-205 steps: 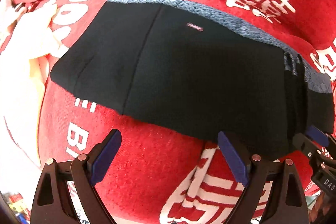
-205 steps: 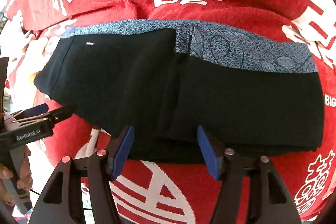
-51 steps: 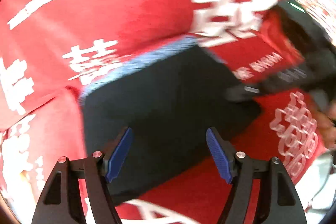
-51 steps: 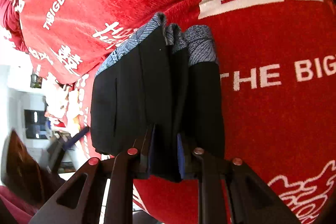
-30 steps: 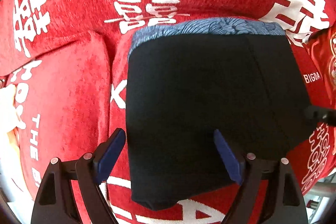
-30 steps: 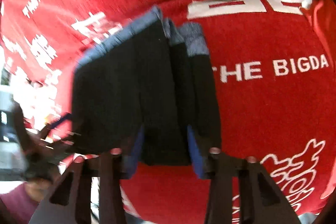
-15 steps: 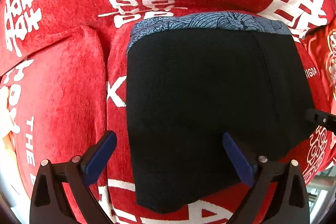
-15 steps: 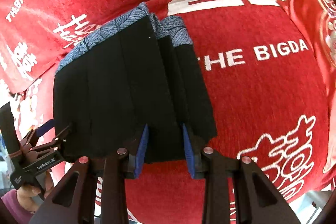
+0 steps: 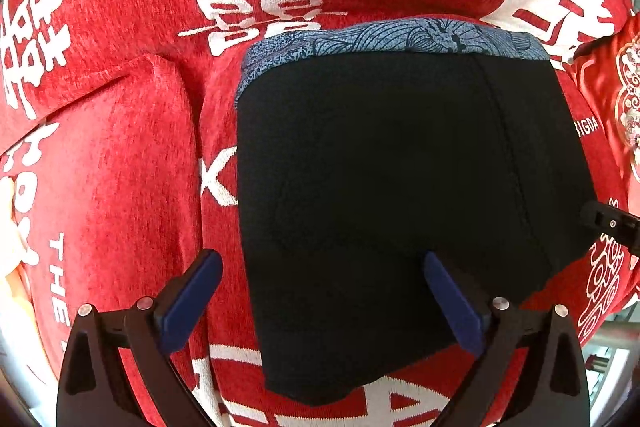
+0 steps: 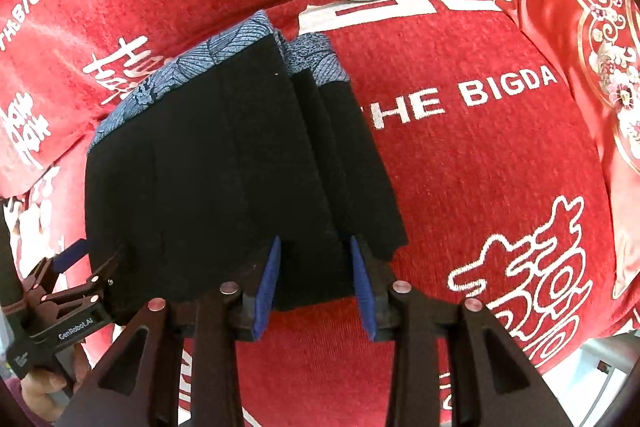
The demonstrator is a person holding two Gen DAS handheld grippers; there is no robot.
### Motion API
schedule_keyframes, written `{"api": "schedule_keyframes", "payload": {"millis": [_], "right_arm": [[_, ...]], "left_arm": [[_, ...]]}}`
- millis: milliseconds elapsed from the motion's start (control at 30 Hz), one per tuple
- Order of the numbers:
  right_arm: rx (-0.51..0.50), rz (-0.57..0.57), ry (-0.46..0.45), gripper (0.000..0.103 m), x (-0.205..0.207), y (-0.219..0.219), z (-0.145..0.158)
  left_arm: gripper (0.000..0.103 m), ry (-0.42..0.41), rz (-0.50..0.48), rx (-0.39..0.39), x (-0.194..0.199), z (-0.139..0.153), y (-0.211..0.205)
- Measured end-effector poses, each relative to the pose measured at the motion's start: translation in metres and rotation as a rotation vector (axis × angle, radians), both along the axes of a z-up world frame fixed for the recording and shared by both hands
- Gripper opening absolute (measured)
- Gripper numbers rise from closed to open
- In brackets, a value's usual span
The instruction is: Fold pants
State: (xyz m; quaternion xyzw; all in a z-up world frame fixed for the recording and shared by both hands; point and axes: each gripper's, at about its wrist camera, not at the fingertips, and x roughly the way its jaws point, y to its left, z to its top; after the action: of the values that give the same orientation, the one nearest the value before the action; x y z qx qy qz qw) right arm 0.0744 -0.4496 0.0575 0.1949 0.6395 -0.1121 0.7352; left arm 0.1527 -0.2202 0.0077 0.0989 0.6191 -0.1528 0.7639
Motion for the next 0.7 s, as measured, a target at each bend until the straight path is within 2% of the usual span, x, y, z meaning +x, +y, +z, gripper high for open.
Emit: {"api": "schedule_keyframes", "payload": {"millis": [167, 433, 533, 700], "right_arm": [[0.011, 0.006, -0.007, 0.040, 0.000, -0.002, -0.001], [0.092, 0.053, 0.008, 0.041, 0.003, -0.012, -0.002], [0.121, 0.066, 0.031, 0.051, 0.002, -0.018, -0.003], [0.214, 0.066, 0.022, 0.052, -0.006, -0.038, -0.002]], "left_arm": [[0.101, 0.003, 0.028, 0.014, 0.000, 0.000, -0.001], [0.102, 0.023, 0.067, 0.045, 0.001, 0.000, -0.001], [0.102, 0.039, 0.083, 0.051, 0.002, -0.001, 0.000], [0.102, 0.053, 0.096, 0.062, 0.002, -0.002, -0.001]]}}
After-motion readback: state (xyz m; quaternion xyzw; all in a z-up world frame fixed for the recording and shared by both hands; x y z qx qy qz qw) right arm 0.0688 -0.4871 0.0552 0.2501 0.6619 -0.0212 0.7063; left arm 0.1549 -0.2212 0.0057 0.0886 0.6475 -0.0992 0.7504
